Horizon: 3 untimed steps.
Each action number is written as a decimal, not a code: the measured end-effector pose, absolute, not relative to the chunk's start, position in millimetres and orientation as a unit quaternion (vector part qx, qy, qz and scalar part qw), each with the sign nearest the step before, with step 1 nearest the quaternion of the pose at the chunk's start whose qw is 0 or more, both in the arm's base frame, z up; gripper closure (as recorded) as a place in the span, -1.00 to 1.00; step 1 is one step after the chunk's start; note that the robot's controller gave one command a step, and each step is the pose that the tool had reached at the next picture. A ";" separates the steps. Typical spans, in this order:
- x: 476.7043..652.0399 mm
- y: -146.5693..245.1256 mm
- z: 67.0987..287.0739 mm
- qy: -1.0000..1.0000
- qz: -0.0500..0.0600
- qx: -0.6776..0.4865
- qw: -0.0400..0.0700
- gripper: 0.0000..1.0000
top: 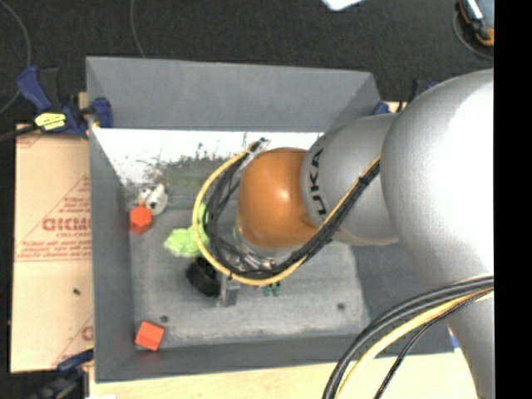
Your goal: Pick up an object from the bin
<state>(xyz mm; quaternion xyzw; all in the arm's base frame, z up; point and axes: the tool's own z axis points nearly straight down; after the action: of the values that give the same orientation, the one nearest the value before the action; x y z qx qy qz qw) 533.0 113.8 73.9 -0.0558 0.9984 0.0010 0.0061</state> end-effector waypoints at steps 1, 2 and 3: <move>531.6 110.1 73.9 0.999 0.003 -0.048 0.009 1.00; 512.1 101.1 161.5 0.999 0.001 -0.041 0.004 1.00; 521.2 100.0 191.9 0.997 0.001 -0.080 0.010 1.00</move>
Offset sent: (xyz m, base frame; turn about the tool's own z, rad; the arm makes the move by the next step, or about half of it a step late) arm -0.0341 -0.0180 0.1731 0.0428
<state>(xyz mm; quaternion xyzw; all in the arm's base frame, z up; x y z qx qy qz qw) 521.2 100.0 191.9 -0.0798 0.9968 0.0014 0.0097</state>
